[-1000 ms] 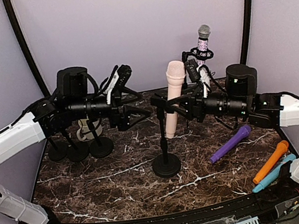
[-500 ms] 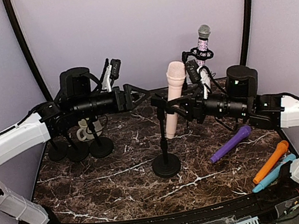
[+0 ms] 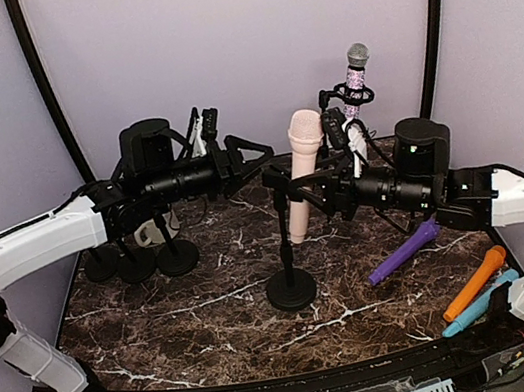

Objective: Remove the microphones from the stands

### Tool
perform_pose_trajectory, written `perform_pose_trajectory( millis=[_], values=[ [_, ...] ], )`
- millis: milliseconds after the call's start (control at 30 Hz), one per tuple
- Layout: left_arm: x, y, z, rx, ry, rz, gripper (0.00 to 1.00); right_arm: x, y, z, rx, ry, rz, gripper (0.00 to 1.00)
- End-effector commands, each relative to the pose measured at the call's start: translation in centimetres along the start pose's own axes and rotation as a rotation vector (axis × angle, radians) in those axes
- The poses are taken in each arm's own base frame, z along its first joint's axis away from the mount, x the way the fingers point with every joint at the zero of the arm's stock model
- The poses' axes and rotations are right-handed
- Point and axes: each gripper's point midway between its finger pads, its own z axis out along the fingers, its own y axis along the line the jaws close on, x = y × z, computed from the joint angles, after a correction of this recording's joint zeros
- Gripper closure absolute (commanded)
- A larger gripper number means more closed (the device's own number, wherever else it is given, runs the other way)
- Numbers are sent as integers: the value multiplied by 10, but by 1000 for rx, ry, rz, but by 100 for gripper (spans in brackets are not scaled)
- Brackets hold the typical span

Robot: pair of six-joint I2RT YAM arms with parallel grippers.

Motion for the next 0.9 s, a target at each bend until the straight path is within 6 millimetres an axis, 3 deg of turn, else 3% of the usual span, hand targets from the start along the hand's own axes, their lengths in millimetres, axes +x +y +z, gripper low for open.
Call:
perform_pose_trajectory(
  millis=[0, 267, 567, 867],
  values=[
    [15, 2, 8, 39, 44, -62, 34, 2, 3, 5, 10, -14, -8, 80],
    [17, 6, 9, 21, 46, -72, 47, 9, 1, 11, 23, -2, -16, 80],
    [32, 15, 14, 9, 89, -95, 60, 13, 0, 14, 28, 15, -19, 80],
    [70, 56, 2, -115, 158, -113, 68, 11, 3, 13, 26, 32, -23, 80]
  ],
)
